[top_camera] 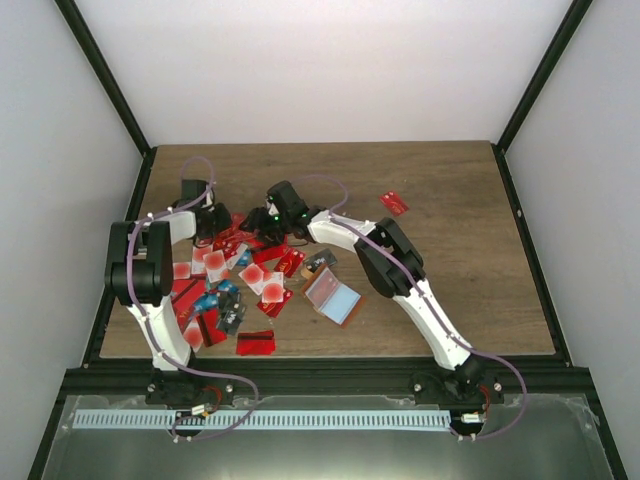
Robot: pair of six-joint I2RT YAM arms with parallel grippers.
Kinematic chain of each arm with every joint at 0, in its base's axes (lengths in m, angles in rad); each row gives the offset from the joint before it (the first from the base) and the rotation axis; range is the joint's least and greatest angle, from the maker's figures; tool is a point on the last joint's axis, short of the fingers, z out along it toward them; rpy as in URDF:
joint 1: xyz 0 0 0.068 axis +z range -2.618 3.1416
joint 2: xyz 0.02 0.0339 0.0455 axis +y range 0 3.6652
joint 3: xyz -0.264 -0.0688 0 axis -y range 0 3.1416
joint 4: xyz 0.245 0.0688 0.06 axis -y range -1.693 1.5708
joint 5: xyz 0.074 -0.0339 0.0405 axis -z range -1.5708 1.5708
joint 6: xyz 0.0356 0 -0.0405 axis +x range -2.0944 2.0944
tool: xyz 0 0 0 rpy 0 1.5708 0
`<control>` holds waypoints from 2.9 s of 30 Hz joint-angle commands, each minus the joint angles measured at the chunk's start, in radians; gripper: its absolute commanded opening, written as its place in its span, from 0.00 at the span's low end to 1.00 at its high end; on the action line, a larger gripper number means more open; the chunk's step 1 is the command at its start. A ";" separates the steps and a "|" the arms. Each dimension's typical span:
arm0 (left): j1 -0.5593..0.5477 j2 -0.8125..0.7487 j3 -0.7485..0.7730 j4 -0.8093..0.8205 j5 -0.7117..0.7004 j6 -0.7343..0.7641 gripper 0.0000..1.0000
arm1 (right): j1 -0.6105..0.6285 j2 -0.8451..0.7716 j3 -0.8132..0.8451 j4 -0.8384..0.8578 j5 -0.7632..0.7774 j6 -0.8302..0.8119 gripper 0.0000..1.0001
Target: Put the credit cards into the card holder
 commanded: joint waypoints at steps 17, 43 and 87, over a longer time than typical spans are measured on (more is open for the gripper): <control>0.002 0.009 -0.083 -0.053 0.004 0.000 0.15 | -0.007 0.061 -0.004 0.038 -0.043 0.047 0.01; -0.013 -0.518 -0.266 -0.090 0.008 -0.017 0.47 | -0.023 -0.479 -0.456 -0.026 0.003 -0.397 0.01; -0.653 -1.235 -0.380 -0.282 0.526 0.146 0.29 | 0.010 -1.244 -0.993 -0.105 -0.640 -1.093 0.01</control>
